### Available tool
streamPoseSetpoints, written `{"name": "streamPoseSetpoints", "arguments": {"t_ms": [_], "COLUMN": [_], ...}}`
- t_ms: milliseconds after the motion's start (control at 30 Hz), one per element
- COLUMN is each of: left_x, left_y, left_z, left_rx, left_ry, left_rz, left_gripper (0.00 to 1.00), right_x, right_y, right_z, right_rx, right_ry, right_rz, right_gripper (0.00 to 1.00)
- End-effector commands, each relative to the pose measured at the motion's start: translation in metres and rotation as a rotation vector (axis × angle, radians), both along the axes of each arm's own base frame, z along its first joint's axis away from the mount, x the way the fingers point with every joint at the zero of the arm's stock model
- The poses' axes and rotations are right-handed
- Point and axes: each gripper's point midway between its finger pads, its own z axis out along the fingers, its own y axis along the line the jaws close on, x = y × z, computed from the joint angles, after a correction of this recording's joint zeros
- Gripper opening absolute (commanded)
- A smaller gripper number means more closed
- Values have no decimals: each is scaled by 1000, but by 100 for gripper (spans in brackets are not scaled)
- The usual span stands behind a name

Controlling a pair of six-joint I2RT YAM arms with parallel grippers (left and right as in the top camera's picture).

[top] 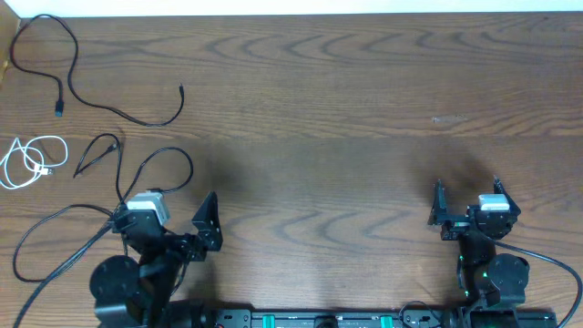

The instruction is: Untangle cables

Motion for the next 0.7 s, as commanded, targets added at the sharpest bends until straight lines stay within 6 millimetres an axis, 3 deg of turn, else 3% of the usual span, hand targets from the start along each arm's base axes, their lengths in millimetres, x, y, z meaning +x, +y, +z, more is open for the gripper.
{"name": "streamPoseSetpoints", "arguments": {"t_ms": [0,667], "left_x": [5,32], "left_y": [3,1], "left_z": [-9,-51], "left_rx": [32,46], "left_ry": [-71,-254], "left_rz": [11,3], "left_gripper": [98,98], "right_x": [0,0], "right_y": [-1,-1], "right_z": [0,0], "right_rx": [-9,-9], "right_ry": [0,0], "right_rz": [-2,-2], "right_gripper": [99,99]}}
